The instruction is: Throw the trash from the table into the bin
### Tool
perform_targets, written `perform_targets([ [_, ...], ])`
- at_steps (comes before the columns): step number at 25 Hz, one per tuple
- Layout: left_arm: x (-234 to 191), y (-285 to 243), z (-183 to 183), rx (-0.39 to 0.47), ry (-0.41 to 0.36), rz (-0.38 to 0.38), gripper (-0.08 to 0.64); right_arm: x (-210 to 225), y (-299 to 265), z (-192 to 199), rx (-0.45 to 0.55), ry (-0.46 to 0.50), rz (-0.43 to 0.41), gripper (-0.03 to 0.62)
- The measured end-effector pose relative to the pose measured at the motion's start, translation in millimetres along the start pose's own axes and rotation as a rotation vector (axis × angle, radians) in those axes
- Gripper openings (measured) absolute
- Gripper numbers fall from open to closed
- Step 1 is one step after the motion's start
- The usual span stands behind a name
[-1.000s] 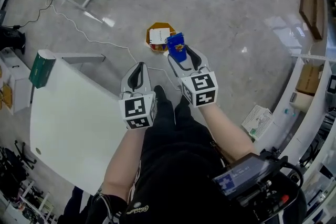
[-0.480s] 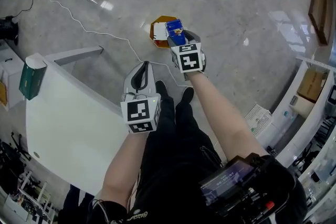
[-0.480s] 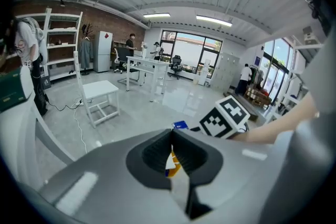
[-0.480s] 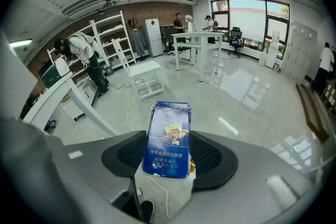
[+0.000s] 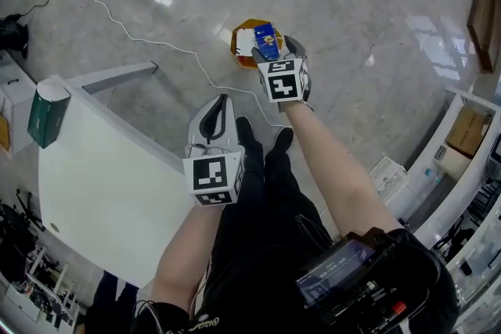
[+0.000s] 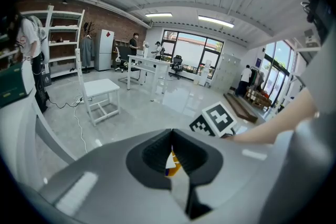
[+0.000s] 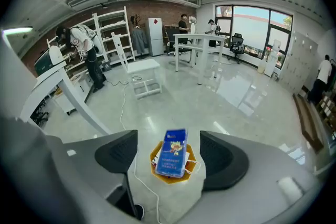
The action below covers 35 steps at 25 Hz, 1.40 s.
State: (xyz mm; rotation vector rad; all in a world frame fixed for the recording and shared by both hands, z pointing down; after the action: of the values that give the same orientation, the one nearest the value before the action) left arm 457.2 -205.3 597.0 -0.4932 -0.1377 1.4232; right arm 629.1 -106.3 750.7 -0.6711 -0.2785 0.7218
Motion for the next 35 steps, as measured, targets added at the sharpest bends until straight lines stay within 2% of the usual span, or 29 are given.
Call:
perform_targets([
  [2, -0.6, 0.9, 0.9, 0.002, 0.000, 0.001, 0.009, -0.4, 0.0, -0.9, 0.017, 0.009, 0.002, 0.396],
  [8, 2.1, 2.4, -2.5, 0.014, -0.005, 0.006, 0.009, 5.8, 30.3, -10.1, 0.078, -0.057, 0.000, 0.387],
  [11, 8.4, 7.1, -8.4, 0.025, -0.015, 0.010, 0.009, 12.3, 63.3, -25.7, 0.149, -0.099, -0.005, 0.287],
  [15, 26.3, 15.9, -25.9, 0.062, -0.031, 0.018, 0.009, 17.2, 113.3, -47.9, 0.241, -0.053, 0.030, 0.071],
  [17, 37.6, 24.3, -38.0, 0.090, -0.043, 0.021, 0.009, 20.4, 142.0, -58.2, 0.294, -0.055, 0.038, 0.003],
  [27, 107.5, 80.5, -123.5, 0.308, -0.127, 0.022, 0.009, 45.8, 298.6, -118.0, 0.562, -0.111, 0.018, 0.000],
  [35, 147.4, 125.3, -172.0, 0.474, -0.178, 0.008, 0.009, 45.8, 389.1, -157.8, 0.757, -0.068, 0.001, 0.000],
])
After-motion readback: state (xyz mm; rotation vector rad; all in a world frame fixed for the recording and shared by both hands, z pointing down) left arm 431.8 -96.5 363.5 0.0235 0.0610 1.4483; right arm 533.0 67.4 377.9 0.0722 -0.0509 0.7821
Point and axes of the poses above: the fingertips, and each gripper's own axes: y backward along the fingers, x to its right, z out of its underside, the point moved 8 cm from there along y, backward along the fingers, and after that the axes turned 14 degrees about x, right-handed, at the moved point
